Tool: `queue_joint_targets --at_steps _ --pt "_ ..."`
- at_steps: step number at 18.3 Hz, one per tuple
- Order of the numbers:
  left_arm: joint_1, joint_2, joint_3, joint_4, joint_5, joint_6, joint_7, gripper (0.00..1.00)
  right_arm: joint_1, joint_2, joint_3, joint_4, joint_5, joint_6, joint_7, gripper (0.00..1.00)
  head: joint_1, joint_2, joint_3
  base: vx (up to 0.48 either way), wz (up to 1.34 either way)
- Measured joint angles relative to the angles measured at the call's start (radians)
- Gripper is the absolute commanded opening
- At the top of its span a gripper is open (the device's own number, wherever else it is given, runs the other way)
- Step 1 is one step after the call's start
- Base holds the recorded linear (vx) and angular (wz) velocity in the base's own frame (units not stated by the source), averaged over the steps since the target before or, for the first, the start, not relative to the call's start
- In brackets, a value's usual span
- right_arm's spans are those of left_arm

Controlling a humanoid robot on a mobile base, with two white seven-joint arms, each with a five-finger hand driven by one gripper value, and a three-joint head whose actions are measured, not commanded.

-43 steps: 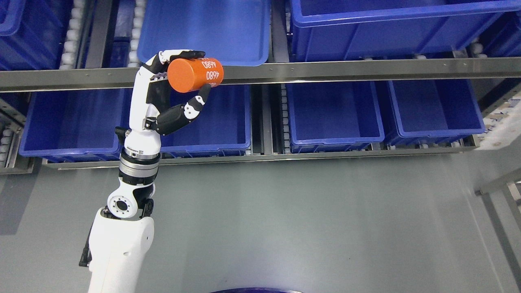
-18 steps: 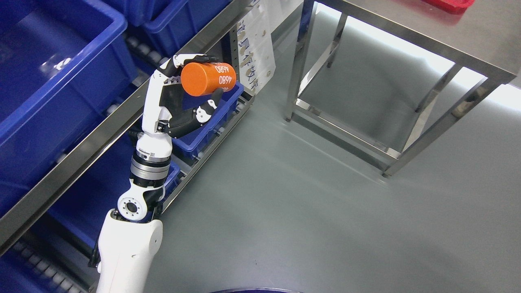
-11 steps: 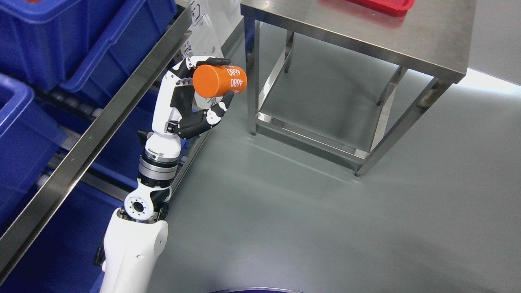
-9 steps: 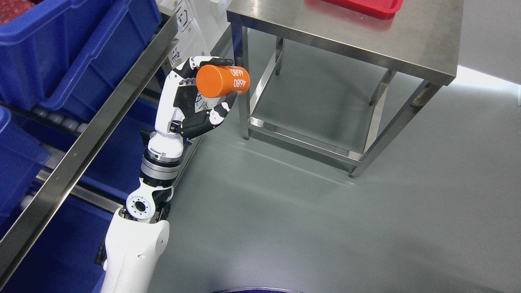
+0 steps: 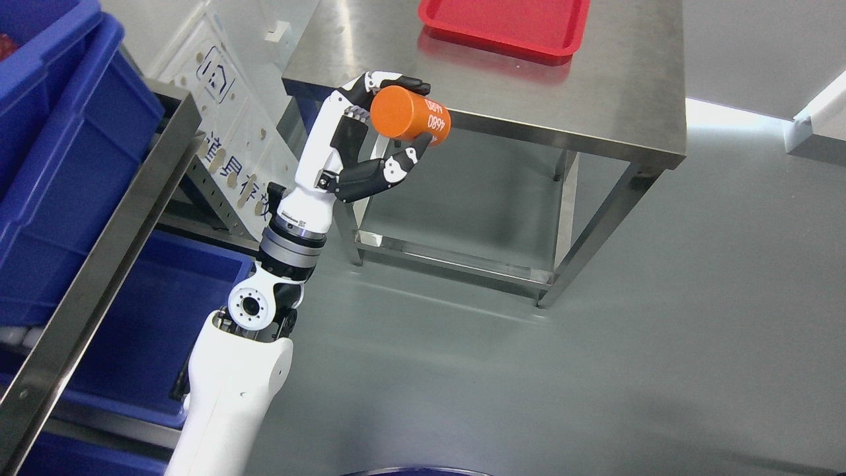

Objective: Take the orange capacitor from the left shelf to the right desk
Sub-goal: 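Lower the capacitor with the left hand onto the red tray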

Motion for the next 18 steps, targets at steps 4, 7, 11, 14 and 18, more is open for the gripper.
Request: queue_joint_targets --at_steps 4,7,11,14,18 --pt "-0.100 0.000 -0.037 0.040 -0.001 0.102 0.044 0.04 0.000 0.000 0.000 0.000 0.000 0.000 0.000 1.00 0.0000 0.000 0.000 0.236 -0.23" --pt "-0.198 0.000 -0.085 0.109 -0.001 0.167 0.071 0.05 0.000 0.000 0.000 0.000 0.000 0.000 0.000 1.00 0.0000 0.000 0.000 0.207 -0.19" --pt "-0.290 0.000 -0.137 0.208 0.002 0.219 0.113 0.05 0.000 0.000 0.000 0.000 0.000 0.000 0.000 1.00 0.0000 0.000 0.000 0.191 -0.16" --pt "-0.354 0.000 -0.172 0.288 0.015 0.234 0.129 0.05 0.000 0.000 0.000 0.000 0.000 0.000 0.000 1.00 0.0000 0.000 0.000 0.158 -0.12" --pt "-0.440 0.000 -0.209 0.413 0.028 0.263 0.148 0.05 0.000 0.000 0.000 0.000 0.000 0.000 0.000 1.00 0.0000 0.000 0.000 0.144 -0.09"
